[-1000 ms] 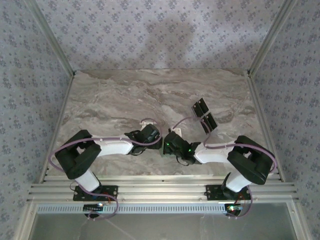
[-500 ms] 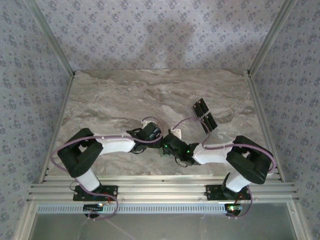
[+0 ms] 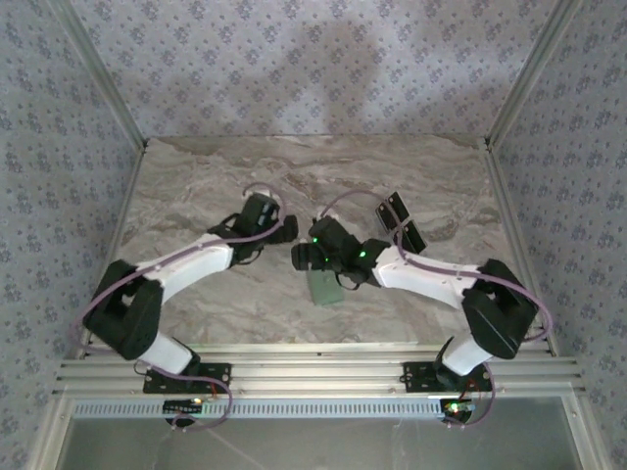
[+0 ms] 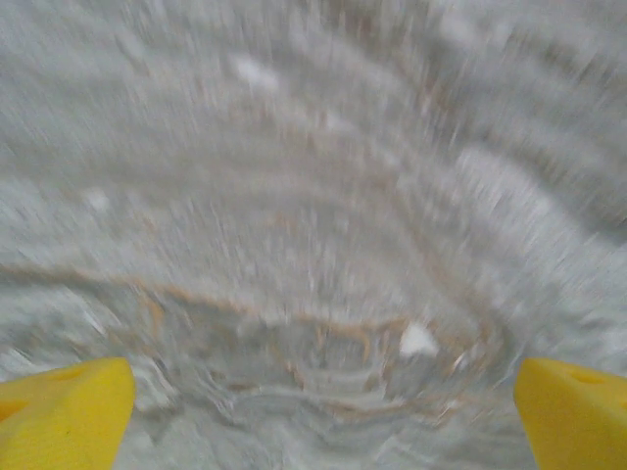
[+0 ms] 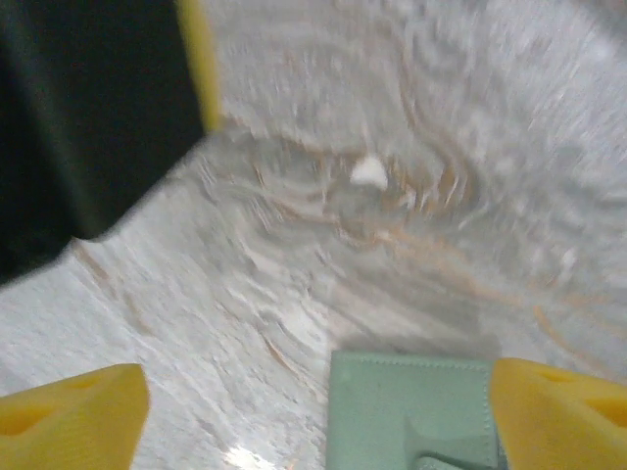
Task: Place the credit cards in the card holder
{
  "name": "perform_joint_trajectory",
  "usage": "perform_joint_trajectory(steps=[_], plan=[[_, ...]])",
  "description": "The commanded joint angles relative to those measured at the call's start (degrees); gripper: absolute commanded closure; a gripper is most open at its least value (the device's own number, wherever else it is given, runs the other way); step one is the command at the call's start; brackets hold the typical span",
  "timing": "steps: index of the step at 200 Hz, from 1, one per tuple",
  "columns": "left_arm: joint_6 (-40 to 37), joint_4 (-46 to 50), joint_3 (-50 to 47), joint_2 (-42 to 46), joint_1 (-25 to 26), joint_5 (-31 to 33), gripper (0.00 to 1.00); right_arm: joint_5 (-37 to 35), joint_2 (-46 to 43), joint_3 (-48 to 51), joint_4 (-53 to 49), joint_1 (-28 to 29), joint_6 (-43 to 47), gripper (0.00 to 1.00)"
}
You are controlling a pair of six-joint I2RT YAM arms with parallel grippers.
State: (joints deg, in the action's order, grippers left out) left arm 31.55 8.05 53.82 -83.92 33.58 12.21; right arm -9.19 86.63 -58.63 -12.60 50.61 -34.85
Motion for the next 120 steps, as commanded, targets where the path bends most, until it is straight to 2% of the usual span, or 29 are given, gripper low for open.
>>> perform_joint_trajectory(steps=[1, 26, 39, 50, 68, 78, 102, 120], plan=[[-4.76, 5.36, 2.67, 6.37, -3.53, 0.66, 0.00, -1.33, -7.49, -4.20, -9.01, -4.72, 5.03, 0.02], [-9.87, 6.73, 0.53, 12.49, -9.26, 4.43, 0.00, -6.72, -14.67, -6.58, -14.90, -14.18, 8.00, 0.00], [-14.67, 1.84, -3.71, 16.11, -12.16, 7.41, 0.00, -10.24, -17.97, -5.58, -14.91, -20.34, 8.84, 0.00], [-19.53, -5.50, -9.31, 19.23, -14.15, 10.28, 0.00, -10.90, -19.80, -3.83, -14.13, -27.74, 8.32, 0.00], [-25.58, -18.91, -18.44, 23.20, -18.33, 9.43, 0.00, -14.66, -22.51, 3.58, -5.35, -37.11, 9.68, 0.00], [-26.68, -21.30, -20.58, 23.14, -20.83, 8.56, 0.00, -17.60, -23.78, 9.08, 1.93, -41.13, 11.47, 0.00], [-27.14, -24.71, -23.04, 18.38, -25.85, 7.65, 0.00, -20.39, -22.21, 15.62, 9.30, -50.13, 13.57, 0.00], [-27.28, -33.92, -27.35, 14.41, -28.58, 6.43, 0.00, -18.84, -17.62, 19.06, 13.53, -54.53, 15.57, 0.00]])
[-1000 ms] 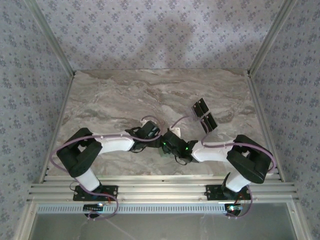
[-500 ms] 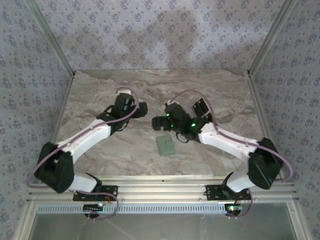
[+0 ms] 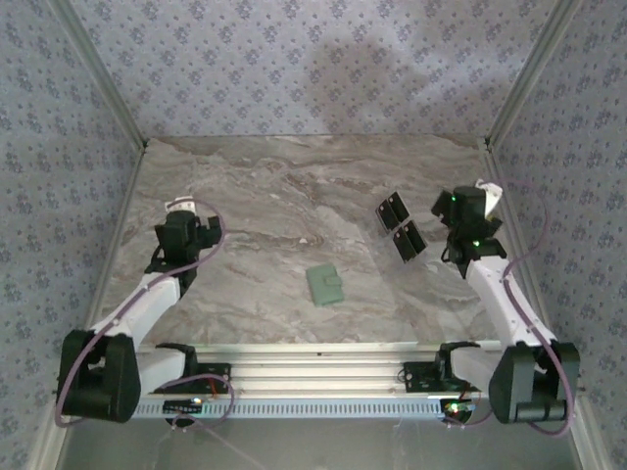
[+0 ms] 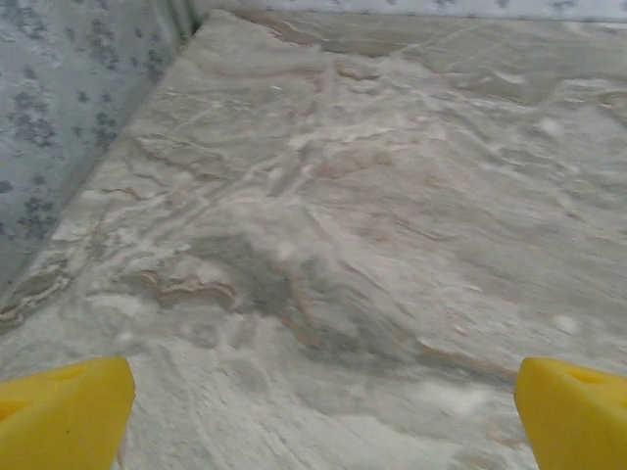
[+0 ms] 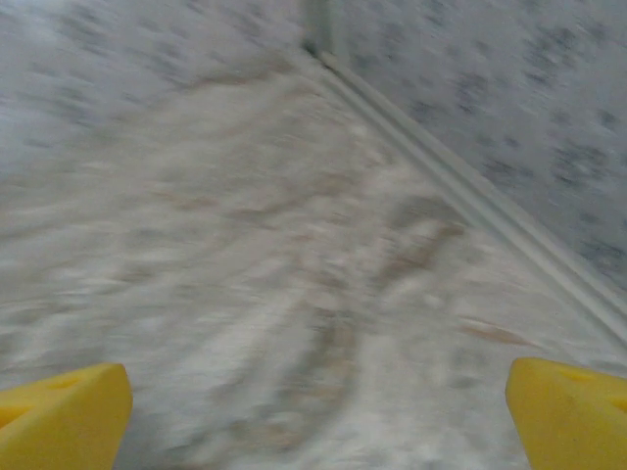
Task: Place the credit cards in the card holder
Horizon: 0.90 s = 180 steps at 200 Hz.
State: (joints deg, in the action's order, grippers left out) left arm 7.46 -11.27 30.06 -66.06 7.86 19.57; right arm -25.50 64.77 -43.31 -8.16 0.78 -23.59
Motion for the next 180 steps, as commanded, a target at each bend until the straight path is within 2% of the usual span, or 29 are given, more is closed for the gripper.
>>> perform_joint_trajectory(steps=[1, 23, 32, 52, 62, 74, 79, 85, 89, 95, 98, 102, 112, 120, 124, 131, 145, 180], plan=[[-3.26, -15.07, -3.82, -3.67, -2.98, -1.20, 0.00, -2.45, 4.58, 3.88, 9.25, -4.84, 4.33, 0.00], [-5.28, -24.92, -8.24, -8.94, -4.54, -2.24, 0.00, 2.11, 11.14, 7.32, 16.41, -6.49, 7.09, 0.00], [-5.72, -27.26, -8.71, -9.97, -4.99, -2.92, 0.00, 4.35, 13.33, 10.14, 24.61, -6.44, 9.07, 0.00], [-5.51, -33.26, -8.88, -14.02, -6.97, -9.38, 0.00, 8.97, 18.31, 15.19, 40.20, -5.21, 15.13, 0.00], [-5.87, -38.17, -9.80, -17.35, -7.15, -11.59, 0.00, 12.29, 19.08, 12.96, 36.47, -5.22, 16.01, 0.00], [-7.13, -44.33, -10.34, -22.33, -6.88, -13.34, 0.00, 17.98, 19.94, 13.87, 40.11, -4.55, 20.17, 0.00], [-7.30, -43.09, -9.24, -23.02, -6.89, -13.38, 0.00, 19.14, 19.93, 14.75, 41.81, -3.99, 21.31, 0.01], [-7.13, -35.83, -6.81, -21.86, -6.96, -13.64, 0.00, 20.30, 20.65, 16.80, 46.55, -2.93, 23.19, 0.02], [-6.71, -33.95, -6.10, -21.37, -7.54, -14.92, 0.00, 20.29, 21.23, 18.55, 50.15, -2.19, 24.15, 0.03], [-6.18, -37.70, -6.84, -22.46, -8.40, -16.33, 0.00, 20.56, 21.98, 20.63, 52.65, -1.88, 24.59, 0.04], [-6.08, -38.22, -6.94, -22.81, -8.56, -16.52, 0.00, 20.47, 23.20, 22.36, 58.69, -2.10, 24.33, 0.07], [-5.99, -36.73, -6.56, -22.46, -8.61, -16.56, 0.00, 19.93, 24.15, 22.83, 61.16, -2.30, 23.65, 0.07], [-6.02, -35.44, -6.19, -22.01, -8.62, -16.59, 0.00, 19.85, 21.98, 21.14, 53.62, -2.70, 23.31, 0.06], [-5.89, -35.86, -6.39, -22.24, -8.60, -16.58, 0.00, 19.10, 23.01, 21.97, 57.78, -2.35, 23.51, 0.07], [-5.90, -34.78, -6.14, -21.88, -8.59, -16.62, 0.00, 17.37, 23.17, 22.09, 58.22, -1.71, 23.69, 0.00], [-5.92, -35.74, -6.30, -22.06, -8.63, -16.68, 0.00, 15.06, 22.33, 21.75, 55.77, -1.13, 23.41, 0.00], [-5.95, -35.17, -6.22, -21.96, -8.63, -16.63, 0.00, 9.43, 22.70, 22.85, 58.97, 0.41, 23.26, 0.00], [-6.02, -35.46, -6.24, -22.03, -8.60, -16.67, 0.00, 8.96, 22.74, 22.73, 58.95, 0.82, 23.59, 0.00]])
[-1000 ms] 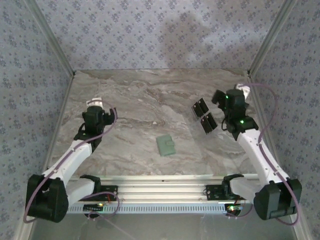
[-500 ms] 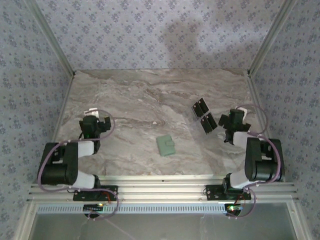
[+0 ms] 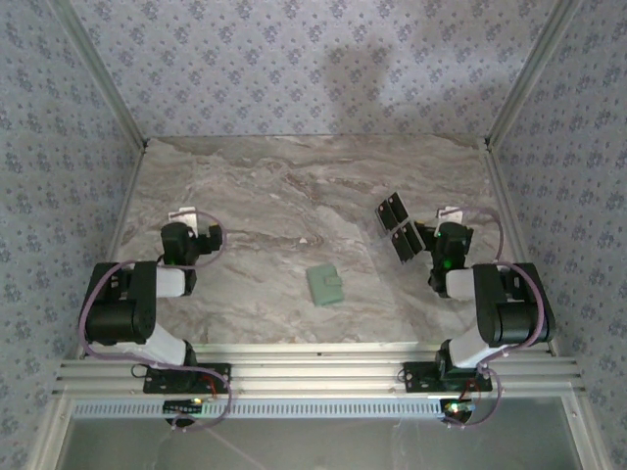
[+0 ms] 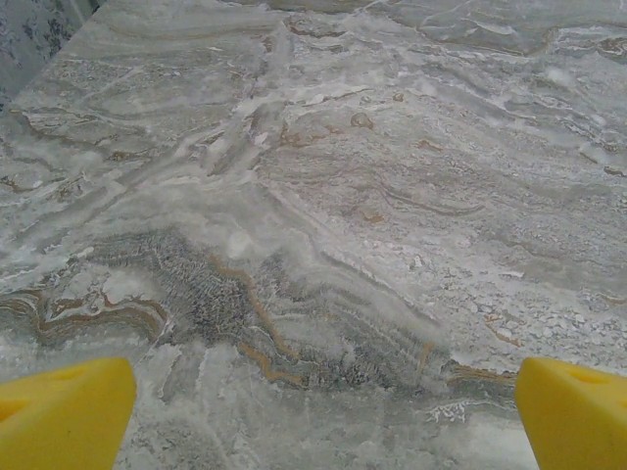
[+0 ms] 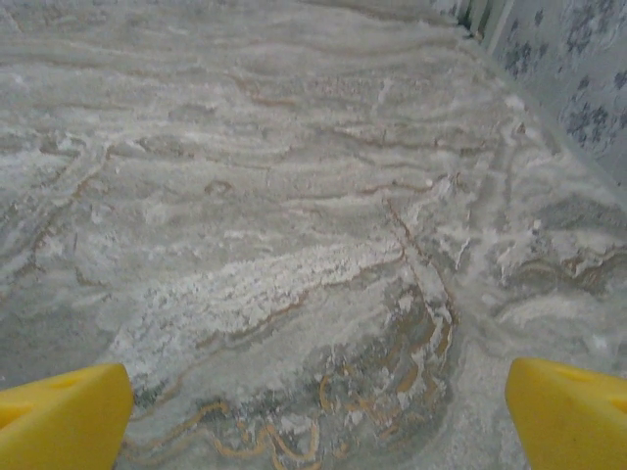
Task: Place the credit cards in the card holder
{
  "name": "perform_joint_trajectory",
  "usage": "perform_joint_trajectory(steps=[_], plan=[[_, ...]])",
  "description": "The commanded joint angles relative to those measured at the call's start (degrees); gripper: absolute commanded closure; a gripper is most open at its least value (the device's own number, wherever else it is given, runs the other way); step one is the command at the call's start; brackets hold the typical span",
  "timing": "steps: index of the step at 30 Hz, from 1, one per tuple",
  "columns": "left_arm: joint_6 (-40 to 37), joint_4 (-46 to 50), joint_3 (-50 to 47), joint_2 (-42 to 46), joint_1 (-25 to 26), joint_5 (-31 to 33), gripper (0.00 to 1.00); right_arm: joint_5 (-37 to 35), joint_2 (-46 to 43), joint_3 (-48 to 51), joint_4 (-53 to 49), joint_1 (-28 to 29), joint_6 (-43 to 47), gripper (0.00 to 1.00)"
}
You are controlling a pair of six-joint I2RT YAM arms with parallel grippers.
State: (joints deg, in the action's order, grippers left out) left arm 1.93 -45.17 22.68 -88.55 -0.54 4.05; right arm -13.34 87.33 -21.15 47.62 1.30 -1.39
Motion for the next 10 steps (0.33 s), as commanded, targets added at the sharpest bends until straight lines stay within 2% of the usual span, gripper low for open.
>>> perform_joint_trajectory(steps=[1, 3, 10], plan=[[-0.47, -1.57, 1.14, 0.47, -0.19, -1.15, 0.00, -3.14, 0.24, 0.48, 3.05, 0.24, 1.34, 0.00], [-0.46, -1.39, 1.23, 0.42, -0.21, -1.15, 0.00, -0.03, -0.02, -0.12, 1.27, -1.23, 0.54, 0.00], [-0.44, -1.17, 1.33, 0.33, -0.29, -1.24, 0.00, -0.24, 0.04, 0.09, 1.86, -1.13, 0.77, 0.00]])
